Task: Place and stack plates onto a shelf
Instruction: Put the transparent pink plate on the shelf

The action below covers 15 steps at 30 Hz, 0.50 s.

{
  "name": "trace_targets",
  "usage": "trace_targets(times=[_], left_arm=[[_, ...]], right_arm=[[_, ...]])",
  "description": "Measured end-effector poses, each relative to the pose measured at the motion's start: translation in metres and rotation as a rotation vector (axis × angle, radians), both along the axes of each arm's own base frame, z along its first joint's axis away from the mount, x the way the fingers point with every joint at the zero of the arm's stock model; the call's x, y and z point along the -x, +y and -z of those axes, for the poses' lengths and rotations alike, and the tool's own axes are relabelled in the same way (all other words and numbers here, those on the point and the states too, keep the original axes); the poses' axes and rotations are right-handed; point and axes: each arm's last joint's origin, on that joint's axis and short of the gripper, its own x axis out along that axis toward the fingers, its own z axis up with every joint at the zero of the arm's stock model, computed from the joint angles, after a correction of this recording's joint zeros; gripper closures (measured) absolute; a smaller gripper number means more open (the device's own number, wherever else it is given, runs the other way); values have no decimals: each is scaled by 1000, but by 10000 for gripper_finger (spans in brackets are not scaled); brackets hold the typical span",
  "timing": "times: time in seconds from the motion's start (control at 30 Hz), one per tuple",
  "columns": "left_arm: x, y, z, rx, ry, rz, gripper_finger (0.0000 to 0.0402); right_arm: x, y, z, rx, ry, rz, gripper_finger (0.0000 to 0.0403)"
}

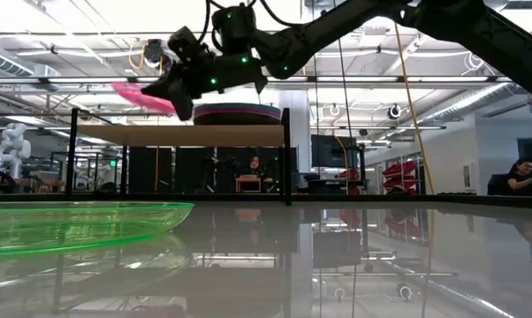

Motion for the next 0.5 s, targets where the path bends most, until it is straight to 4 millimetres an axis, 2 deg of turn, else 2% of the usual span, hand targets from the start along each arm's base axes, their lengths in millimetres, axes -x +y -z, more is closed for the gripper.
trace_targets(times=[0.13,0.33,0.43,0.5], left_arm=[[0,0,0,5,6,-18,232],[0,3,4,19,54,-120,232],[1,4,8,-16,120,-216,232],[3,4,4,-46,166,-273,232]], right_arm=[[-3,12,-2,19,-15,-27,403],[-2,11,4,7,48,-10,403],[2,17,-5,11,81,23,403],[10,25,-22,0,125,11,403]])
